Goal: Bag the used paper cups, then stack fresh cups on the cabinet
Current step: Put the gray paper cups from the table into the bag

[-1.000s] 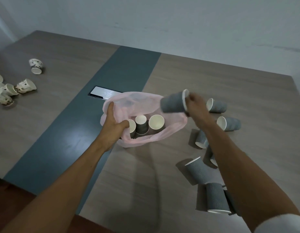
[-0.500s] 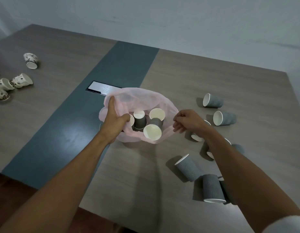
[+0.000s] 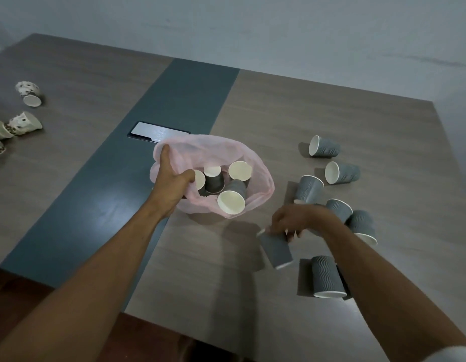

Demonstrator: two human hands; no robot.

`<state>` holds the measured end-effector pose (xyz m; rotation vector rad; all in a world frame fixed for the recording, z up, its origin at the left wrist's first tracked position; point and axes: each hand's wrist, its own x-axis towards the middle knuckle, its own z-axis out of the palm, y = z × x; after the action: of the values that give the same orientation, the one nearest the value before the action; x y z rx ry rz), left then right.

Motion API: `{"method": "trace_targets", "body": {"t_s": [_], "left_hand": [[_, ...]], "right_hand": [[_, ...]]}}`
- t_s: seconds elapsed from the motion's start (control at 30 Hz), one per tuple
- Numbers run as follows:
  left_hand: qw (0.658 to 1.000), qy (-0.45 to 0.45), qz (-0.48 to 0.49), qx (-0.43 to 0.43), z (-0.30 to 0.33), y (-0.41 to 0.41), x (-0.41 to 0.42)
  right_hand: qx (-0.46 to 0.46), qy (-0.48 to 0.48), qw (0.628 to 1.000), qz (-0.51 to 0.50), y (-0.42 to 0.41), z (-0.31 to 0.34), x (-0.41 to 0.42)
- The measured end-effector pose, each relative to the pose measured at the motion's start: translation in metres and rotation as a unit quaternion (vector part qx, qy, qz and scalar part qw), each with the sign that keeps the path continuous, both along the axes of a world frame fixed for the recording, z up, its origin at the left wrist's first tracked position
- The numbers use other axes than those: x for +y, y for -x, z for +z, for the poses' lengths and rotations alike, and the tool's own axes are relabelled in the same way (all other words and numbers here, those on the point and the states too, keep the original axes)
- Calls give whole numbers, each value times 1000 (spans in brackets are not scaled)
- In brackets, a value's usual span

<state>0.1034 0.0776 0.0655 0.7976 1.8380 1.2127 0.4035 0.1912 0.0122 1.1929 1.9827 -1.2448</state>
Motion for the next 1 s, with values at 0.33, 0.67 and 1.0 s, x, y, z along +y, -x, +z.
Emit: {"method": "trace_targets", "body": {"t_s": [0.33, 0.67, 1.0], "left_hand": [[1000, -4, 1, -10, 11, -4, 3], [998, 22, -13, -63, 4, 5, -3], [990, -21, 15, -136, 15, 14, -2]], "right_hand": [[178, -200, 956, -124, 60, 60, 26], [330, -185, 893, -245, 114, 30, 20], [231, -298, 926, -21, 129, 15, 5]]}}
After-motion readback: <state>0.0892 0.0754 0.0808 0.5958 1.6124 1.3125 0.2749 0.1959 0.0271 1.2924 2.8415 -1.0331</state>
